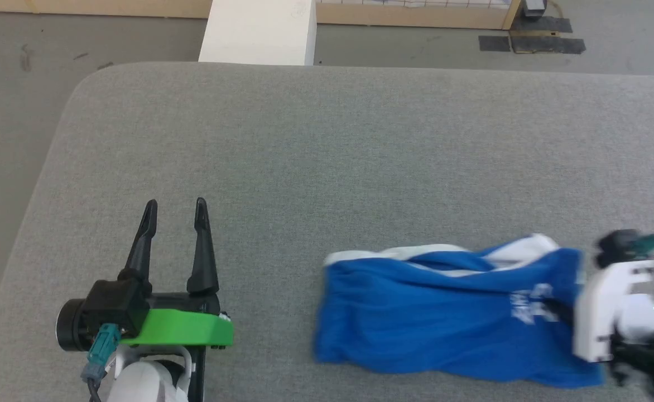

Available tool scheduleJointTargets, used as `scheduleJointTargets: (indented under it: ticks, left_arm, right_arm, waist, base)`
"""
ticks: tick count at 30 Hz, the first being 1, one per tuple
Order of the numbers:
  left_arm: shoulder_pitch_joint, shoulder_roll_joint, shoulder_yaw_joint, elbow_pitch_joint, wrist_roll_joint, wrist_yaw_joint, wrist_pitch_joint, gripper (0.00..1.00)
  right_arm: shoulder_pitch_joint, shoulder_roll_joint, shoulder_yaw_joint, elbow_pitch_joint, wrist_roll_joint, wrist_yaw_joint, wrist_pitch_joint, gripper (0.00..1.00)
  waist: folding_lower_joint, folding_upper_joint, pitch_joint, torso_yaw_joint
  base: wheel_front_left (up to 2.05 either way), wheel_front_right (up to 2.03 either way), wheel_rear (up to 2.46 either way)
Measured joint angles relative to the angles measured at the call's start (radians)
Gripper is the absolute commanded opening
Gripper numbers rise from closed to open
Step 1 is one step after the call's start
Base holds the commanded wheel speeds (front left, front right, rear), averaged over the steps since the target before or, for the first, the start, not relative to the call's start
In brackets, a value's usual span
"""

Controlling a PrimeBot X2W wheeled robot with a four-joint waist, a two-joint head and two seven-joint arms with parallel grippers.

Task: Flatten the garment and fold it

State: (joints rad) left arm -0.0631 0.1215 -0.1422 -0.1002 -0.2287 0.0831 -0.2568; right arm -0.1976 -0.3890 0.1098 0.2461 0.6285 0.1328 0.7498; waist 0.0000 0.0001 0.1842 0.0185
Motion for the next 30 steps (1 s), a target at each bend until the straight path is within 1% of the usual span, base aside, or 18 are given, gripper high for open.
scheduleJointTargets:
  ticks: [4, 6, 10, 12, 15, 20, 24, 27, 30]
  left_arm:
    - [0.002, -0.002, 0.003, 0.005, 0.0, -0.005, 0.0, 1.0]
    - [0.003, -0.004, 0.003, 0.013, 0.0, -0.012, 0.0, 1.0]
    - [0.008, -0.007, 0.004, 0.025, 0.0, -0.017, 0.0, 1.0]
    - [0.009, -0.009, 0.003, 0.027, 0.0, -0.021, 0.0, 1.0]
    - [0.013, -0.012, 0.004, 0.028, 0.0, -0.022, 0.0, 1.0]
    - [0.02, -0.016, 0.01, 0.027, -0.001, -0.022, 0.0, 1.0]
    - [0.023, -0.021, 0.01, 0.027, -0.001, -0.022, 0.0, 1.0]
    - [0.022, -0.025, 0.007, 0.028, -0.001, -0.026, 0.0, 1.0]
    - [0.021, -0.028, 0.005, 0.032, -0.001, -0.03, 0.0, 1.0]
  right_arm:
    - [0.015, -0.043, -0.103, 0.025, -0.038, 0.0, 0.014, 0.0]
    - [0.018, -0.06, -0.147, 0.033, -0.078, 0.0, 0.025, 0.0]
    - [0.019, -0.077, -0.185, 0.019, -0.141, 0.0, 0.05, 0.0]
    - [0.023, -0.083, -0.175, -0.023, -0.154, 0.0, 0.067, 0.0]
    - [0.044, -0.098, -0.154, -0.129, -0.163, -0.001, 0.106, 0.0]
    - [0.08, -0.115, -0.111, -0.351, -0.132, -0.001, 0.194, 0.0]
    - [0.095, -0.094, -0.082, -0.481, -0.09, -0.001, 0.264, 0.0]
    - [0.094, -0.068, -0.04, -0.529, -0.084, -0.001, 0.281, 0.0]
    - [0.081, -0.032, 0.022, -0.538, -0.082, -0.001, 0.278, 0.0]
  waist:
    - [0.0, 0.0, -0.007, -0.01]
    - [0.0, 0.0, -0.01, -0.015]
    - [0.0, 0.0, -0.015, -0.018]
    - [0.0, 0.0, -0.016, -0.016]
    - [0.0, 0.0, -0.019, -0.013]
    - [0.0, 0.0, -0.023, -0.014]
    - [0.0, 0.0, -0.02, -0.014]
    - [0.0, 0.0, -0.014, -0.012]
    - [0.0, 0.0, -0.009, -0.008]
  base:
    - [0.0, 0.0, 0.0]
    - [0.0, 0.0, 0.0]
    - [0.0, 0.0, 0.0]
    - [0.0, 0.0, 0.0]
    - [0.0, 0.0, 0.0]
    - [0.0, 0.0, 0.0]
    - [0.0, 0.0, 0.0]
    - [0.0, 0.0, 0.0]
    - [0.0, 0.0, 0.0]
